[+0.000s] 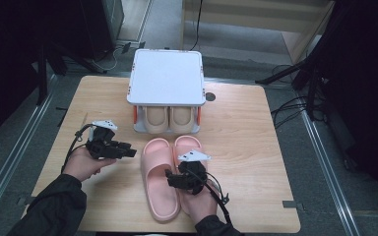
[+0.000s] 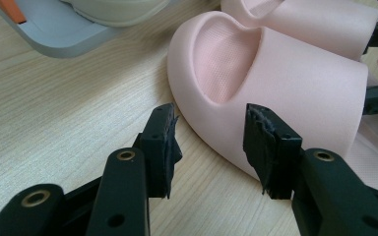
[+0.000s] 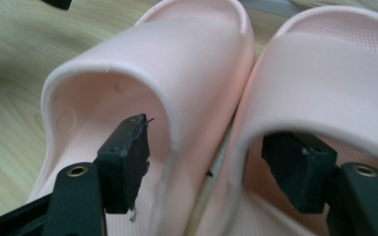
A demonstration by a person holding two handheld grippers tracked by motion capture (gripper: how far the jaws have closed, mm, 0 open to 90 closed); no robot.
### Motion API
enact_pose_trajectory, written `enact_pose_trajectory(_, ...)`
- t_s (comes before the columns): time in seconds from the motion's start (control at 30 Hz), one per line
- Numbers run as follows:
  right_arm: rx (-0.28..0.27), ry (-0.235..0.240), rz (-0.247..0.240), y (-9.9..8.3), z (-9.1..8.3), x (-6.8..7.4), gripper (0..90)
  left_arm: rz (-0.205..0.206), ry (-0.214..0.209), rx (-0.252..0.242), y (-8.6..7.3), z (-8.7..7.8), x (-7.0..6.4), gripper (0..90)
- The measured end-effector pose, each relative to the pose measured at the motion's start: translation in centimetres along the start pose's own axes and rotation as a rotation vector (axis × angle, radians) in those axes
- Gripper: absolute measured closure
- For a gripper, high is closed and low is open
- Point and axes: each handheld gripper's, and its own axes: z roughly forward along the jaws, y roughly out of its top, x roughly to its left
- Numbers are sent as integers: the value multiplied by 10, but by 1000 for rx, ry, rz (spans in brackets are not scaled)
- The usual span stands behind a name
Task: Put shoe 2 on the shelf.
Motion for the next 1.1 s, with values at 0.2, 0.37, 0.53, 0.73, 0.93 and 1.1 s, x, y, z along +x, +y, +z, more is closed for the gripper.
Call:
enact_pose_trajectory(0.2, -14, -26, 18, 4, 9, 5, 356, 2, 3, -3, 0, -1, 0, 556)
enact_pose_trajectory(0.37, -30, -52, 42, 5, 12, 5, 396, 2, 2, -3, 0, -1, 0, 557)
enact_pose_trajectory(0.53, -30, -90, 33, 4, 14, 7, 468, 2, 2, -3, 0, -1, 0, 556)
enact_pose_trajectory(0.73, -24, -110, 9, 4, 15, 7, 564, 2, 1, -1, -1, -1, 0, 555)
enact_pose_trajectory(0.93, -8, -102, -1, 6, 12, 3, 674, -4, 0, 1, -1, -1, 2, 549)
enact_pose_trajectory(1.1, -9, -79, 20, 6, 11, -1, 693, -6, 1, -5, -1, -3, 3, 550)
